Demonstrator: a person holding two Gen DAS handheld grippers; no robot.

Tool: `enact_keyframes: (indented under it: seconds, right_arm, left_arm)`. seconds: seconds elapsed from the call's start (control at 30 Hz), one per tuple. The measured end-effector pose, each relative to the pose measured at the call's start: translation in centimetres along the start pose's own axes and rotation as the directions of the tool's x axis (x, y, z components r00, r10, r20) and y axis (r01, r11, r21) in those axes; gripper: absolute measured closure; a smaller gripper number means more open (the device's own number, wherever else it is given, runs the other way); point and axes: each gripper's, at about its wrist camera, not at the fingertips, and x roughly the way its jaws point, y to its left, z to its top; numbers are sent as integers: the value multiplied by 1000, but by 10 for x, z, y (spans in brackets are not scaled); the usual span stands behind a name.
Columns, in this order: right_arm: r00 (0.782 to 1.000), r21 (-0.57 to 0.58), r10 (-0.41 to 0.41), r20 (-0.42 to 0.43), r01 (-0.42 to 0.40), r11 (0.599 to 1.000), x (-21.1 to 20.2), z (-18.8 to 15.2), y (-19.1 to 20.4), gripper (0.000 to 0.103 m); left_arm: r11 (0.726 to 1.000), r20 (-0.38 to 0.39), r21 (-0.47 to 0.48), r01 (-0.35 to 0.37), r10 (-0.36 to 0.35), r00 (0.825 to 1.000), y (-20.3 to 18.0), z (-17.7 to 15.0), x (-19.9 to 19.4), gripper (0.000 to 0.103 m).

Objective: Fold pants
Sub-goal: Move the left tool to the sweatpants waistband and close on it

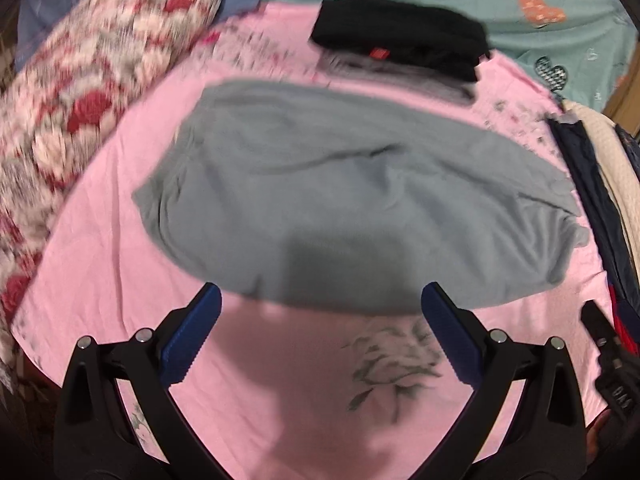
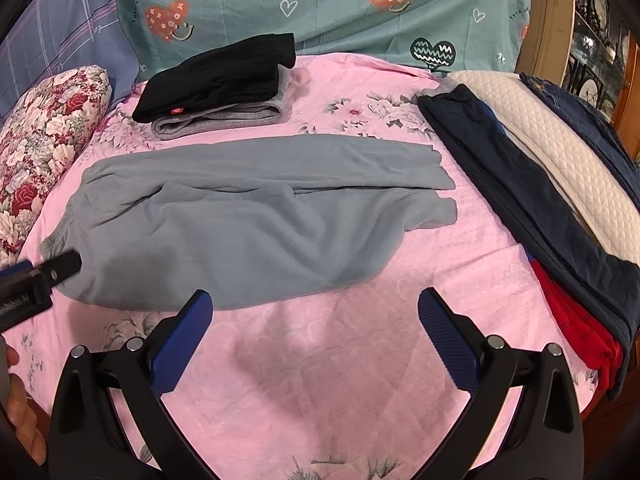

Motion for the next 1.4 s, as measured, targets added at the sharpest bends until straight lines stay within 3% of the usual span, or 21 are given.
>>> enact_keyframes:
  seconds: [0.07,0.27,0.3,0.37,0.47,0.53,0.57,0.6,0.63,0.67,0.73,0.8,0.97,1.1,1.27,1.37,1.4]
  right_arm:
    - [1000,11,2,-13,-1,1000,5,-1,-2,1]
    - [999,8,21,-45,-20,1000,15,-5,-5,1]
    - [999,11,22,-45,-21,1000,15,-6,-7,1]
    - [999,23,19,-39,-19,1000,14,-7,-13,1]
    - [999,56,8,-31,-6,998,10,-7,-28,1]
    - [1000,82,-2,-29,5,997,7,-6,-40,1]
    - [1000,92,-7,-27,9,996,6,-6,-47,1]
    - [1000,99,-12,-27,14,995,4,-5,-53,1]
    - [999,99,-21,-29,24,995,2,-4,-60,1]
    - [999,96,-36,-32,39,995,1,-3,-67,1]
    - [995,83,-91,-40,94,992,1,-2,-81,1]
    - [987,86,-150,-64,155,984,5,0,-100,1]
    - [970,164,-164,-182,194,967,33,5,-152,1]
    - [965,171,-75,-249,120,978,67,25,-173,1]
    - [969,170,-2,-247,45,984,108,57,-179,3]
    - [957,153,16,-290,30,988,132,66,-183,36]
    - [951,166,46,-304,5,986,139,66,-185,38]
  left_arm:
    - [998,-48,-54,17,-20,999,23,-1,15,2]
    - [975,-80,-211,-65,49,996,95,27,47,2]
    - [972,-96,-232,-46,24,995,104,33,55,2]
    - [961,-124,-271,58,-95,988,118,43,72,2]
    - [951,-79,-296,92,-120,990,128,55,77,3]
    - [932,-41,-344,113,-135,990,136,57,74,23]
    - [924,-26,-364,115,-133,991,141,58,73,45]
    - [914,-19,-382,137,-156,988,144,57,73,78]
    - [902,-17,-399,167,-189,982,149,56,74,90]
    - [891,-4,-416,183,-203,979,153,55,76,95]
    - [876,31,-439,201,-208,978,161,49,73,96]
    - [882,60,-433,186,-178,982,166,43,68,96]
    - [889,96,-419,183,-157,983,173,34,69,96]
    - [914,106,-373,160,-129,986,169,34,68,96]
    - [903,106,-383,194,-166,980,175,36,71,96]
    - [908,104,-376,187,-159,982,174,37,71,96]
    - [911,103,-372,180,-152,983,172,37,71,96]
